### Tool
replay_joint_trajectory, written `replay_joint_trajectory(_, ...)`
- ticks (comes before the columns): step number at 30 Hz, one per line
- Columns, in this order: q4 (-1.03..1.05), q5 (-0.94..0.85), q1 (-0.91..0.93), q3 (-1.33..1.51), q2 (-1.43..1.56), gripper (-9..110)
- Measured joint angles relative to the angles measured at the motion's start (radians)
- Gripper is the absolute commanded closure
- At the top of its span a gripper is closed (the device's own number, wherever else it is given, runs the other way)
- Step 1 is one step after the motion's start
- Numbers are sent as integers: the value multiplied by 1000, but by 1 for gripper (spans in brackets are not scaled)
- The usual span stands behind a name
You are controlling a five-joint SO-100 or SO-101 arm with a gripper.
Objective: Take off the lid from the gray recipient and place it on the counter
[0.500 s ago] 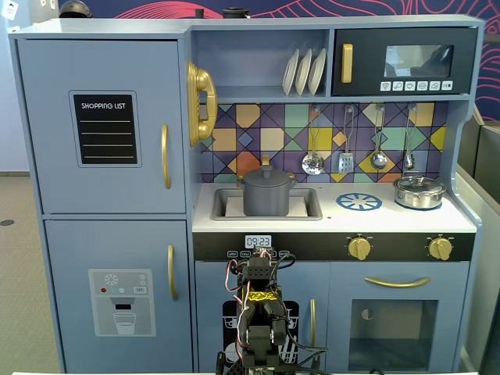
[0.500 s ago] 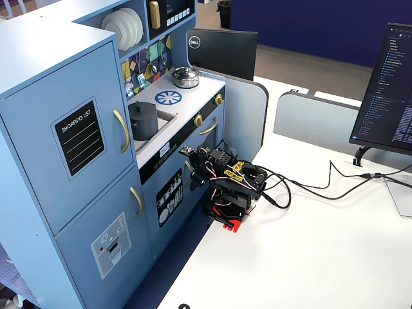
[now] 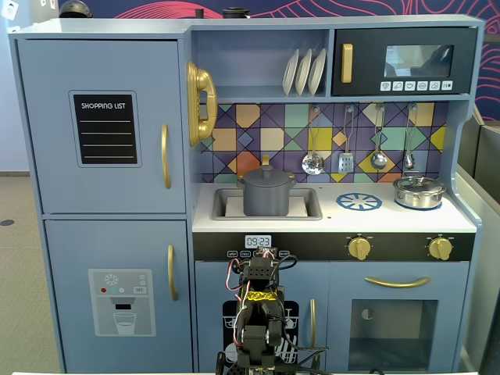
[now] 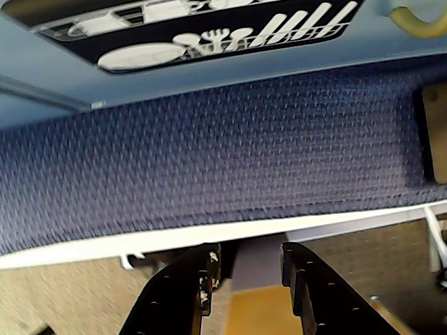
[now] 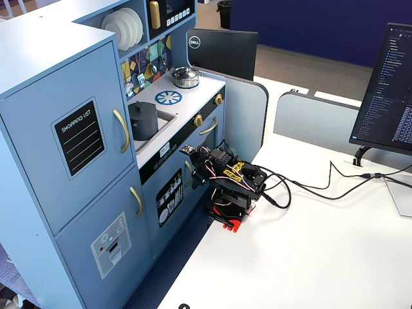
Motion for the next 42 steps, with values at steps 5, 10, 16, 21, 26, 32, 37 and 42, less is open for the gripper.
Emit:
replay_joint_trajectory(5, -98, 21, 34, -92, -43, 102)
replay_joint_trajectory(10, -394, 23, 35, -351, -170, 102)
replay_joint_trajectory(16, -804, 12, 35, -578, -325, 87)
replay_joint_trajectory(21, -1019, 12, 17, -669, -410, 79)
replay_joint_trajectory(26, -1104, -8, 5, -703, -479, 80)
replay_joint_trajectory(32, -1172, -28, 5, -736, -572, 82)
replay_joint_trajectory(37, -1216, -28, 6, -769, -655, 83)
replay_joint_trajectory(42, -1249, -29, 6, -827, -758, 84)
